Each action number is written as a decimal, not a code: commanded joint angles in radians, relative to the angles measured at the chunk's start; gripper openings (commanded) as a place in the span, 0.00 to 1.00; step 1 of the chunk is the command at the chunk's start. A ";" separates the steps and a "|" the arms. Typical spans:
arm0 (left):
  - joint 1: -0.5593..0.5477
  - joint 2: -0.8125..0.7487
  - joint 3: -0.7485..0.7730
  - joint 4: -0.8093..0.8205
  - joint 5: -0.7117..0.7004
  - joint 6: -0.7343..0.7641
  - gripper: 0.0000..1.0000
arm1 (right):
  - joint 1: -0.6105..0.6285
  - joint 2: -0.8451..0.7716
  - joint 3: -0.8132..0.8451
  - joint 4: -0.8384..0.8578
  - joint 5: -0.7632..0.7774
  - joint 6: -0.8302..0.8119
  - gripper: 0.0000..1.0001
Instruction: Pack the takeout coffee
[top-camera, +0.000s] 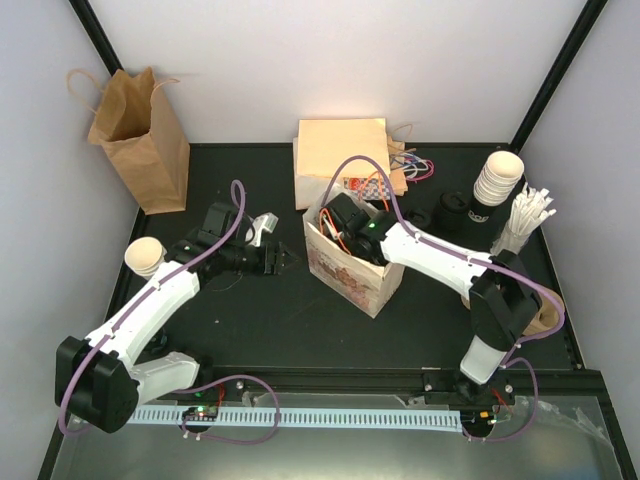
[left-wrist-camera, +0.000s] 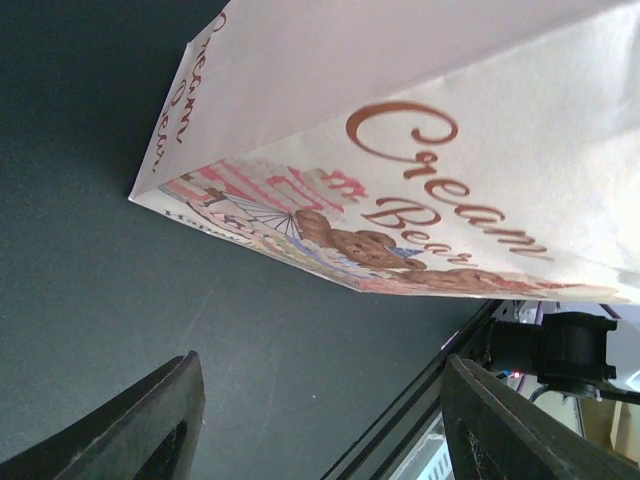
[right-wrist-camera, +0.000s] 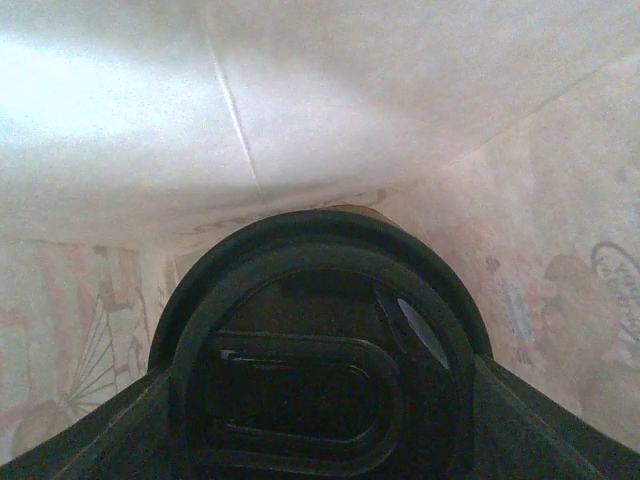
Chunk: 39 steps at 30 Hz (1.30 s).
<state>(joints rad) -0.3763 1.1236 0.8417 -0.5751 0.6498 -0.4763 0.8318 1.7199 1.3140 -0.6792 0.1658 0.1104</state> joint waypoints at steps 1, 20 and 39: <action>-0.009 -0.017 -0.004 0.023 -0.009 -0.017 0.67 | -0.024 0.118 -0.090 -0.169 -0.154 0.015 0.32; -0.026 -0.072 0.045 0.000 -0.022 -0.003 0.67 | -0.003 0.120 -0.113 -0.127 -0.172 0.033 0.31; -0.073 0.079 0.440 -0.115 -0.232 0.118 0.64 | -0.011 0.049 -0.109 -0.153 -0.160 0.020 0.32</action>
<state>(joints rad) -0.4404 1.1503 1.1877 -0.6342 0.5053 -0.4259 0.7872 1.6886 1.2778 -0.6277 0.0795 0.1287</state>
